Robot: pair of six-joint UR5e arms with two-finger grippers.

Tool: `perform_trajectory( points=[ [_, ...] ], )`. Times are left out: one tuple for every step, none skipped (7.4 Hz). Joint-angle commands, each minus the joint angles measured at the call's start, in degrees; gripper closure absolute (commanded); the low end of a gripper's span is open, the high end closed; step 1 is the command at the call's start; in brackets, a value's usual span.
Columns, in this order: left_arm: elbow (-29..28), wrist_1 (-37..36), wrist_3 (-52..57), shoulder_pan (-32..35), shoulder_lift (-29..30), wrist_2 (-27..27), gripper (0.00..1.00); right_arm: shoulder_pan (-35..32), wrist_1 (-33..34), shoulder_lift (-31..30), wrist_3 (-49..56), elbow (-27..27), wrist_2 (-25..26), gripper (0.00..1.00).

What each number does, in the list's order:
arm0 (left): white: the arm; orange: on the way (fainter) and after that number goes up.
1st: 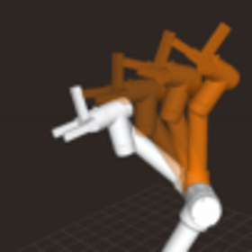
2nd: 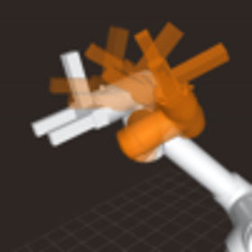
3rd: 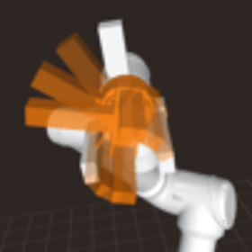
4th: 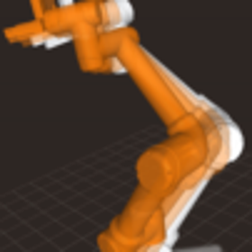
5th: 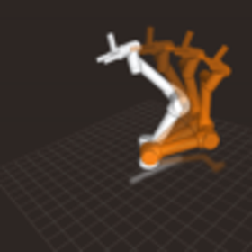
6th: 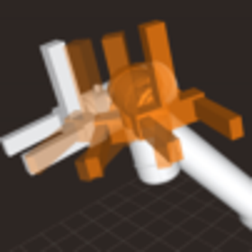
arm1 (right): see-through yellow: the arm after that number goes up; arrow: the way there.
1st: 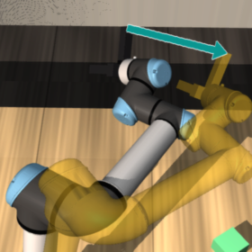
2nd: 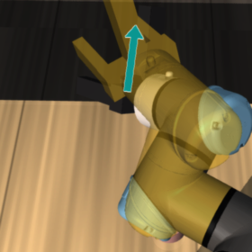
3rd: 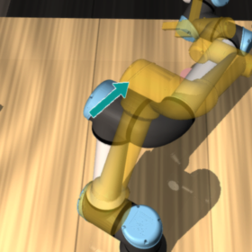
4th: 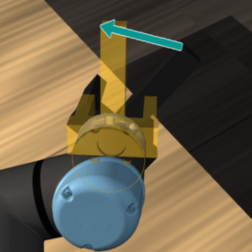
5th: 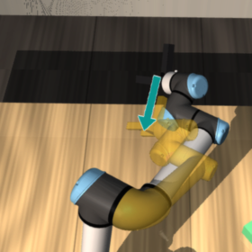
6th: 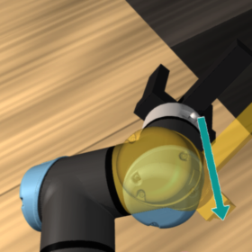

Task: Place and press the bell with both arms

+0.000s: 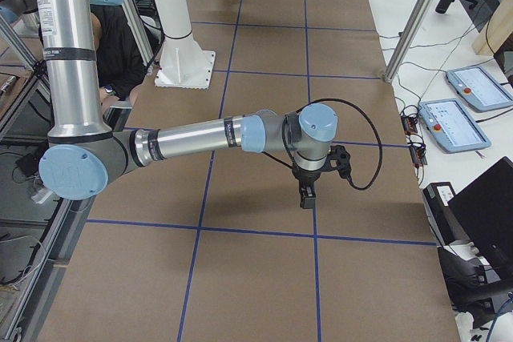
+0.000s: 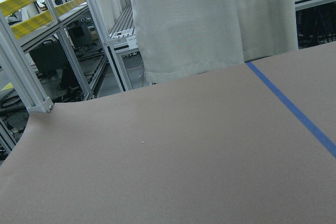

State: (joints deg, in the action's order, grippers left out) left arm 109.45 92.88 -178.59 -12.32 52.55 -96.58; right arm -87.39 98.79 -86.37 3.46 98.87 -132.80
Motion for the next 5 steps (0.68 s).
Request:
perform_trajectory(
  points=[
    [-0.6,0.3,0.0,0.0,0.3,0.2,0.0,0.0,0.0,0.1,0.1,-0.2,0.0,0.0],
    [-1.2,0.3,0.1,0.4,0.2,0.3,0.0,0.0,0.0,0.1,0.1,-0.2,0.0,0.0],
    [-1.8,0.3,0.0,1.0,0.3,0.3,0.0,0.0,0.0,0.1,0.1,-0.3,0.0,0.0],
    [-1.8,0.3,-0.1,1.2,0.5,0.4,0.0,-0.1,0.0,0.1,0.1,-0.3,0.0,0.0],
    [-2.0,0.2,-0.6,1.3,0.7,0.4,0.0,0.0,0.0,0.1,0.1,-0.3,0.0,0.0]
  ],
)
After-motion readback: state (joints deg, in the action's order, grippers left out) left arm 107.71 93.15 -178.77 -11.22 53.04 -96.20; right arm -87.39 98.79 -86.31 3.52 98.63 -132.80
